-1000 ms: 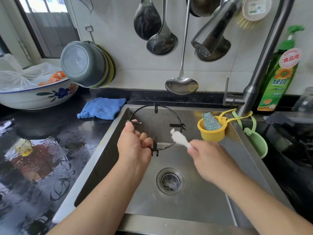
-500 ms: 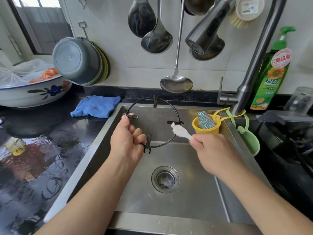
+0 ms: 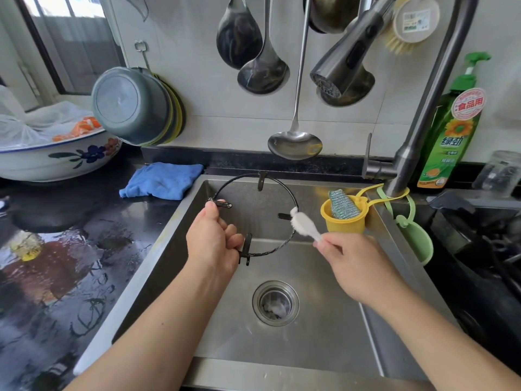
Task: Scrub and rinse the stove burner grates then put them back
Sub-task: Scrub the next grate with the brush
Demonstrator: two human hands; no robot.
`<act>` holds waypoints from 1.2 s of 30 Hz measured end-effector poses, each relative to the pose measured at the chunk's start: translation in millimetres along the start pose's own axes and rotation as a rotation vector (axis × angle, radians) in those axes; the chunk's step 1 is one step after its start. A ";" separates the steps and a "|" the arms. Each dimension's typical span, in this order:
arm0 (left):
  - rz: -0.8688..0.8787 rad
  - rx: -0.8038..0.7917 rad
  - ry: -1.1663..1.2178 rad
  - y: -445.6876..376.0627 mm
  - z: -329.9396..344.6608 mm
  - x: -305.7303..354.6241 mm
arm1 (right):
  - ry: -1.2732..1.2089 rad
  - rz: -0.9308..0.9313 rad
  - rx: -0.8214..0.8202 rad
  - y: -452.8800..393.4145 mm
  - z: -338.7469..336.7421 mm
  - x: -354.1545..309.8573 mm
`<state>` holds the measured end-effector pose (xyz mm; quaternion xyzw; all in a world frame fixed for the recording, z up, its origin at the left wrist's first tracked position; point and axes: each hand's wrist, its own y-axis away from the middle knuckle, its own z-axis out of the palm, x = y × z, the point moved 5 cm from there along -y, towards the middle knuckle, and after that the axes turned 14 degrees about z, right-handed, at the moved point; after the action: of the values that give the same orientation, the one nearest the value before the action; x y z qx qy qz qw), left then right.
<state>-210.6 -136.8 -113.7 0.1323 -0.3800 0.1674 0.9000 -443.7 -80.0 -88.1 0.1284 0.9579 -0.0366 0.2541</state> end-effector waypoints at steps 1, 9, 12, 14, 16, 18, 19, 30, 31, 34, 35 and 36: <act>0.009 0.010 -0.008 -0.1 -1.0 0.7 | -0.031 0.031 0.029 -0.5 -3.8 1.9; 0.077 -0.092 -0.081 29.7 17.3 -6.7 | 0.098 0.083 0.016 8.9 6.5 -16.1; 0.112 -0.103 -0.122 37.1 20.4 -9.3 | 0.138 0.062 0.015 12.0 13.3 -24.5; 0.111 -0.065 -0.102 31.5 15.7 -3.5 | 0.147 0.134 0.024 7.0 6.3 -12.4; 0.107 -0.037 -0.079 25.3 11.5 1.0 | 0.152 0.187 0.026 5.0 0.5 0.5; 0.107 -0.038 -0.080 24.5 11.5 -0.1 | 0.144 0.157 0.019 8.0 2.7 -4.0; 0.105 -0.047 -0.082 26.1 13.0 -2.0 | 0.129 0.124 0.008 11.0 6.4 -11.2; 0.113 -0.020 -0.115 23.3 10.2 0.0 | 0.071 0.121 0.009 13.6 2.0 -11.2; 0.106 -0.014 -0.104 21.6 8.6 0.6 | 0.098 0.147 0.008 11.1 1.1 -6.2; 0.075 -0.048 -0.086 22.6 11.1 -3.1 | 0.146 0.188 -0.008 6.0 2.8 0.5; 0.070 -0.066 -0.092 24.7 12.7 -5.6 | 0.142 0.167 -0.012 5.1 5.9 -4.2; 0.067 -0.079 -0.106 27.5 14.2 -8.2 | 0.140 0.140 -0.013 4.9 8.0 -9.7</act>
<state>-236.0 -118.6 -107.0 0.0925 -0.4378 0.1750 0.8770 -430.4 -78.6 -90.3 0.1957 0.9622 -0.0035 0.1892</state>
